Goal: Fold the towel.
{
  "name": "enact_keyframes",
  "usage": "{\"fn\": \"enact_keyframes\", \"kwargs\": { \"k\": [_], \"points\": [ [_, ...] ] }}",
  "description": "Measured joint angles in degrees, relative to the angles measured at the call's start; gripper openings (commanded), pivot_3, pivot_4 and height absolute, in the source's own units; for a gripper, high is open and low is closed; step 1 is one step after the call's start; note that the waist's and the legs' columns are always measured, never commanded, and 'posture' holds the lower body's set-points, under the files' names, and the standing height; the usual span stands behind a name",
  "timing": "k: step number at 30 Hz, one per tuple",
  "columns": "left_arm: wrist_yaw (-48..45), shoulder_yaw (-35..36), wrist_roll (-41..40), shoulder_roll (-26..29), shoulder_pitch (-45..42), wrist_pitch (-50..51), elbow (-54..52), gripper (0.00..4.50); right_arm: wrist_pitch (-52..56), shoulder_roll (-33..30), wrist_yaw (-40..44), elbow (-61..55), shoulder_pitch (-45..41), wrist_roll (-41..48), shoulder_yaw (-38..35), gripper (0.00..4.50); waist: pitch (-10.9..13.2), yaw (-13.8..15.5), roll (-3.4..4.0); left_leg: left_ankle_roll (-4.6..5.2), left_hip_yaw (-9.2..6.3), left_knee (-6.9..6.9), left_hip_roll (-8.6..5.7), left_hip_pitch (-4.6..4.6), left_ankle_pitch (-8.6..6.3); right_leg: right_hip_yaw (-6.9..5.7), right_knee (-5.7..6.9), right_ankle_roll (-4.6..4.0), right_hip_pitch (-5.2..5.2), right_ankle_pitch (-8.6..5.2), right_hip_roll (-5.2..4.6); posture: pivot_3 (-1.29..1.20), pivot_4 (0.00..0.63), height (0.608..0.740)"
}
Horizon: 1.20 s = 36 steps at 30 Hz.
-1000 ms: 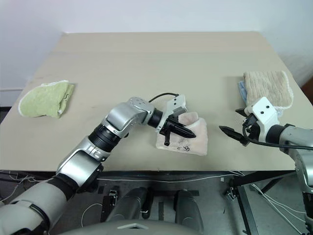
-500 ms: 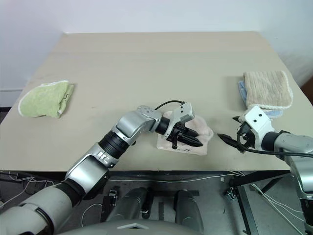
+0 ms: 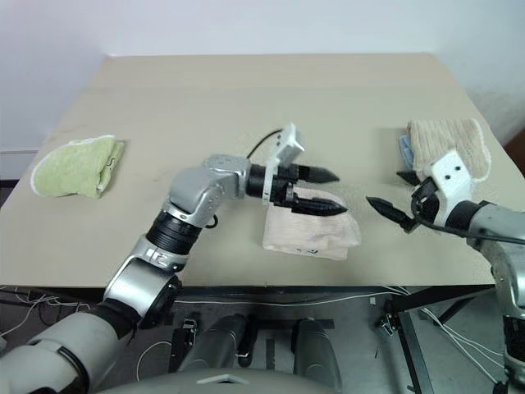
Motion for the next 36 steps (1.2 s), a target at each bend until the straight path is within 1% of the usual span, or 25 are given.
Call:
{"fn": "enact_keyframes", "kwargs": {
  "k": [3,5,6,7,9,14,18,23,26,30,33,36],
  "points": [
    [1.1,1.2,1.2,2.6,1.1,-5.6,-0.3,4.44,3.0,2.1,-0.7,-0.4,-2.5,4.4,-0.8,3.89,0.0,-0.1,0.0,0.0,0.02,-0.05,0.0,0.1,0.0,0.05,0.02,0.0,0.04,0.0,0.0,0.0,0.15,0.74],
    [2.1,1.9,1.5,3.9,2.4,-7.5,-0.5,4.44,4.1,3.8,-1.0,-1.5,-3.1,6.3,-0.2,3.28,0.0,-0.1,0.01,0.0,0.02,-0.05,0.01,0.1,0.0,0.05,0.04,0.0,0.04,0.0,0.0,0.0,0.15,0.74],
    [2.7,2.2,1.7,4.6,3.4,-8.3,-0.9,4.05,4.6,4.6,-1.2,-2.2,-3.4,7.2,0.4,2.88,0.0,0.0,0.01,0.0,0.02,-0.04,0.01,0.1,0.0,0.05,0.04,-0.01,0.04,0.0,0.0,0.0,0.15,0.74],
    [3.0,2.6,1.8,5.3,4.3,-8.5,-1.4,3.8,4.8,5.3,-1.5,-2.7,-3.5,7.7,1.3,2.52,0.0,0.0,0.01,0.0,0.03,-0.04,0.0,0.1,0.0,0.06,0.03,0.0,0.04,0.0,0.0,0.0,0.15,0.74],
    [3.1,3.0,1.4,6.1,5.9,-8.7,-2.7,3.16,5.1,6.7,-2.1,-3.4,-3.9,8.1,2.8,1.81,0.0,0.0,0.01,0.01,0.03,-0.02,0.0,0.09,0.0,0.07,0.04,0.0,0.04,0.0,-0.01,0.0,0.15,0.74],
    [4.8,4.8,-0.4,6.8,8.9,-8.3,-6.4,1.37,5.3,9.3,-2.5,-4.0,-4.8,9.2,7.3,0.03,0.0,0.0,0.01,0.0,0.04,0.0,-0.01,0.11,0.0,0.06,0.08,0.0,0.04,0.0,-0.01,0.0,0.15,0.74],
    [5.6,4.4,-0.3,7.3,11.4,-8.3,-7.2,0.02,5.3,11.4,-2.8,-3.9,-6.9,9.3,10.3,0.0,0.0,-0.2,0.02,-0.01,0.04,-0.01,0.0,0.17,0.0,0.09,0.17,-0.01,0.03,0.0,0.01,0.0,0.15,0.74],
    [7.5,3.6,0.2,7.1,11.8,-8.3,-7.3,0.02,5.9,15.3,-4.3,-3.3,-10.6,9.9,13.1,0.0,0.0,-0.1,0.02,-0.02,0.06,0.05,-0.01,0.19,0.01,0.1,0.27,-0.01,0.03,0.0,0.01,0.0,0.15,0.74],
    [7.2,2.6,0.7,7.5,12.0,-9.1,-7.3,0.02,6.0,16.7,-4.9,-1.9,-11.2,9.7,14.6,0.0,0.0,0.0,0.02,-0.02,0.06,0.04,-0.01,0.19,0.01,0.1,0.28,-0.01,0.03,0.0,0.0,0.0,0.15,0.74],
    [4.9,0.7,1.1,8.6,14.9,-9.8,-7.6,0.02,6.4,18.3,-5.7,0.3,-9.9,9.9,14.8,0.0,0.0,-0.1,0.02,-0.02,0.09,-0.01,-0.01,0.2,0.01,0.15,0.31,-0.02,-0.02,-0.01,0.01,0.0,0.15,0.74],
    [4.0,-1.4,2.2,9.3,18.0,-10.7,-7.6,0.02,6.6,20.6,-7.2,2.3,-8.3,11.1,12.9,0.0,0.0,-0.1,0.04,-0.02,0.13,-0.01,-0.01,0.24,0.01,0.21,0.36,-0.03,-0.01,-0.01,0.01,0.0,0.15,0.74],
    [4.9,-2.7,2.7,8.5,20.2,-10.2,-7.1,0.02,6.6,22.2,-8.0,2.6,-5.7,11.3,12.6,0.0,0.0,-0.1,0.03,-0.02,0.12,0.01,-0.01,0.24,0.01,0.22,0.41,-0.03,-0.02,-0.01,0.01,0.0,0.15,0.74]
  ]
}}
